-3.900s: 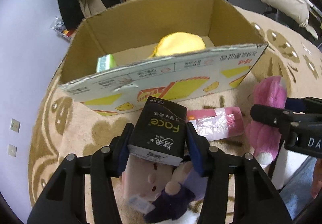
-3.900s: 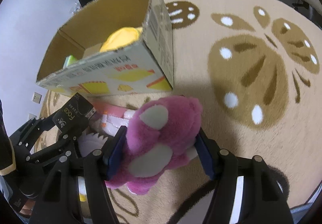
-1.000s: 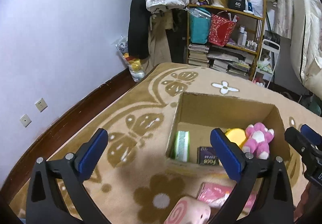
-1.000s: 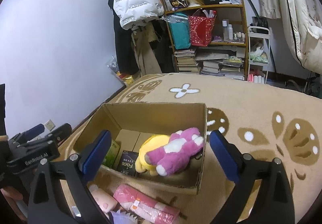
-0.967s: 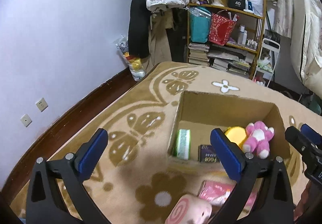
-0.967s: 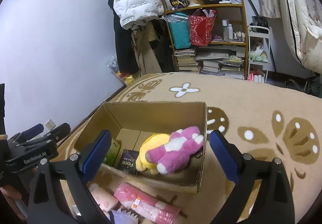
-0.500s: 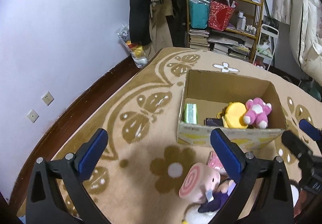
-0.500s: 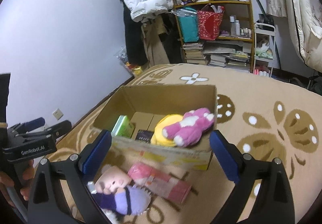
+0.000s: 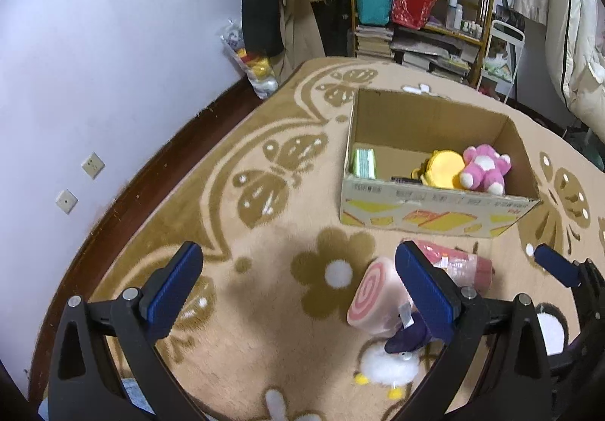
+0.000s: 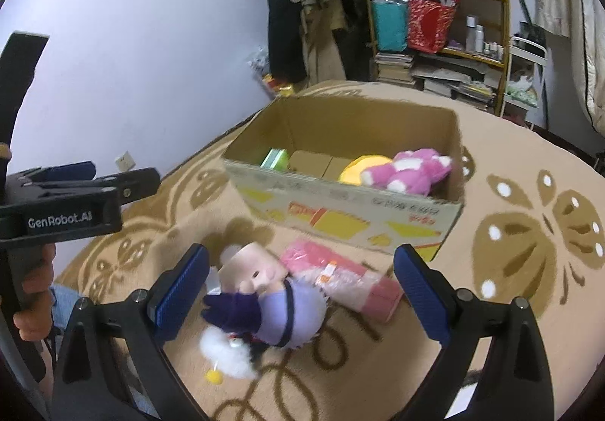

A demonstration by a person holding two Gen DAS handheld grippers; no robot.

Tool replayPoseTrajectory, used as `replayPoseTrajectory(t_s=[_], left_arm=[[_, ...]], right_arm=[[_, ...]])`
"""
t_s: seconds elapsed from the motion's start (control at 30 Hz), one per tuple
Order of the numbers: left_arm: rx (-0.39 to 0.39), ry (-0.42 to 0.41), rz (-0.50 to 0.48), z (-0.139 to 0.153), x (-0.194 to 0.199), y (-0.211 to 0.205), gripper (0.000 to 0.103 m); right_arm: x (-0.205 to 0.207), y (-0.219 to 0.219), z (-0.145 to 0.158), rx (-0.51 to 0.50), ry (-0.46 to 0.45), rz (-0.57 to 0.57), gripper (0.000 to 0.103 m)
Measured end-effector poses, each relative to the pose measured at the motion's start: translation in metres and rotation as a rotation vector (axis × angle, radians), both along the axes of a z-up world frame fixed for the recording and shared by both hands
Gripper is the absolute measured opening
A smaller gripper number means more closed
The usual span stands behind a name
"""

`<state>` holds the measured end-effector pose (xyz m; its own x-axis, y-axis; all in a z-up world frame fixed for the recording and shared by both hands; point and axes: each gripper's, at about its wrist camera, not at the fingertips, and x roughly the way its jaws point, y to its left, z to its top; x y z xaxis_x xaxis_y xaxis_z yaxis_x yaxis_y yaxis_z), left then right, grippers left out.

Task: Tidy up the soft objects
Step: 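Move both open tools back toward the remaining plush toys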

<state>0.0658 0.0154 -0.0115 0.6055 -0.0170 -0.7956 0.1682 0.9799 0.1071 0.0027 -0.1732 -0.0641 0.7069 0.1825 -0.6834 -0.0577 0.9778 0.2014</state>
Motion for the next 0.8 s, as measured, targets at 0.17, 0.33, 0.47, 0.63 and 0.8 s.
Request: replayPoseTrajectory(t_s=[0.17, 0.33, 0.47, 0.63, 0.8], left_arm=[[-0.005, 0.088, 0.018, -0.022, 0.009, 0.001, 0.101], [0.005, 0.149, 0.009, -0.041, 0.018, -0.003, 0.101], [0.009, 0.176, -0.013, -0.052, 0.023, -0.011, 0.101], [-0.001, 0.222, -0.032, -0.066, 0.031, -0.017, 0.101], [-0.024, 0.266, -0.052, -0.076, 0.036, -0.021, 0.101]], right_arm=[[0.005, 0.009, -0.011, 0.031, 0.04, 0.029, 0.102], [0.008, 0.014, -0.02, 0.049, 0.07, 0.043, 0.102], [0.011, 0.02, -0.027, 0.05, 0.094, 0.062, 0.102], [0.016, 0.03, -0.034, 0.012, 0.111, 0.106, 0.102], [0.023, 0.037, -0.043, 0.0, 0.133, 0.119, 0.102]])
